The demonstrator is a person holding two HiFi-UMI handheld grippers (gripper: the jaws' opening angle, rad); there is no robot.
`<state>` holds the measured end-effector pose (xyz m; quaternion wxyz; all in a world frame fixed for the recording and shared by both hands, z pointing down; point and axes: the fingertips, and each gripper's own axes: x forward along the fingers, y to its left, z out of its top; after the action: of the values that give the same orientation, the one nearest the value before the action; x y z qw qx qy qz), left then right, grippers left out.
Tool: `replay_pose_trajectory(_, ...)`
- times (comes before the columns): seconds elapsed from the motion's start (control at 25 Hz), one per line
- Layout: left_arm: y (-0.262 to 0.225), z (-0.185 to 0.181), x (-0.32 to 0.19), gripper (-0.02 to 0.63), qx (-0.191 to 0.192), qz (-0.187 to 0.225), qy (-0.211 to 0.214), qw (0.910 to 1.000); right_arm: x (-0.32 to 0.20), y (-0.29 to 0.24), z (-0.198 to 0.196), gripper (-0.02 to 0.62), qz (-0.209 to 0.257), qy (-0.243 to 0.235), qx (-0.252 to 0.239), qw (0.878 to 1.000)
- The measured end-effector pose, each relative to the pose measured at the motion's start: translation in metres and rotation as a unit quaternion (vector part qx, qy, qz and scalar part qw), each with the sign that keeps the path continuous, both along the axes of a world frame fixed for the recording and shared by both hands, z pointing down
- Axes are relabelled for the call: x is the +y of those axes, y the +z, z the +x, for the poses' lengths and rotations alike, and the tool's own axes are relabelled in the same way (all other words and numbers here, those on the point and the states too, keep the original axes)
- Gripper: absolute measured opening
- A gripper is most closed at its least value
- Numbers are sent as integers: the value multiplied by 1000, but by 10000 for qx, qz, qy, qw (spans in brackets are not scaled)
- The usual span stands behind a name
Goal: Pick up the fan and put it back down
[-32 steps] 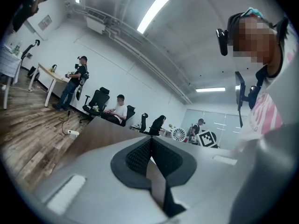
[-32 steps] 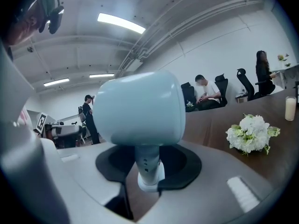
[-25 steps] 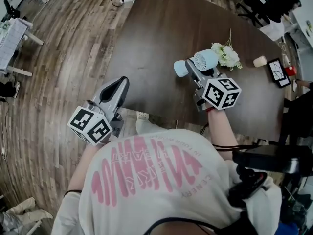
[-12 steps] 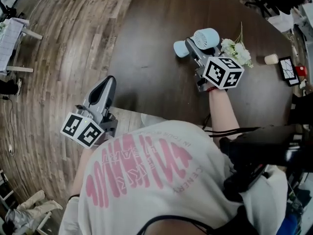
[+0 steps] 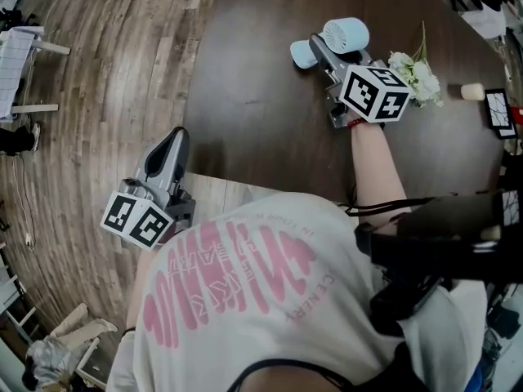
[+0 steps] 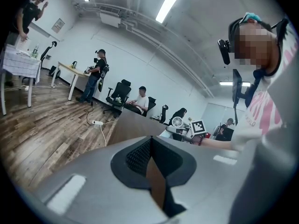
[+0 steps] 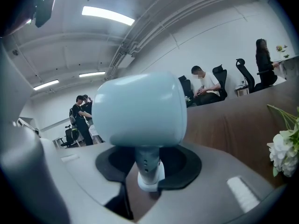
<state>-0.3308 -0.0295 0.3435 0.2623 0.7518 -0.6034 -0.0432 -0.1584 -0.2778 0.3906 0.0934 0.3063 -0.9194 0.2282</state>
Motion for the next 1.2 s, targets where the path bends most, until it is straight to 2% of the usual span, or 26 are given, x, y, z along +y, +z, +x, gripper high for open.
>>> replay_pose_trajectory(0.2, 11, -4, -12, 20, 5, -70, 104, 9999, -9, 1, -11, 144, 104, -44, 118, 9999)
replay_pose_trajectory(0.36, 15, -2, -34, 20, -151, -153, 403, 9990, -23, 2, -15, 144, 137, 24, 203, 9997)
replay_pose_trajectory(0.56, 8, -1, -55, 20, -341, -9, 669, 9972, -44, 12, -22, 144, 170, 65, 300, 9994)
replay_pose_trajectory(0.76, 16, -20, -56, 20, -203, -181, 559, 9981, -65, 12, -44, 144, 205, 25, 376, 9991)
replay_pose_trajectory(0.96, 32, -16, -48, 18, -99, -237, 464, 9986, -72, 23, -49, 144, 258, -57, 398, 9989)
replay_pose_trajectory(1.2, 29, -22, -49, 20, -113, -286, 460, 9985, -88, 28, -57, 144, 326, -98, 589, 9977)
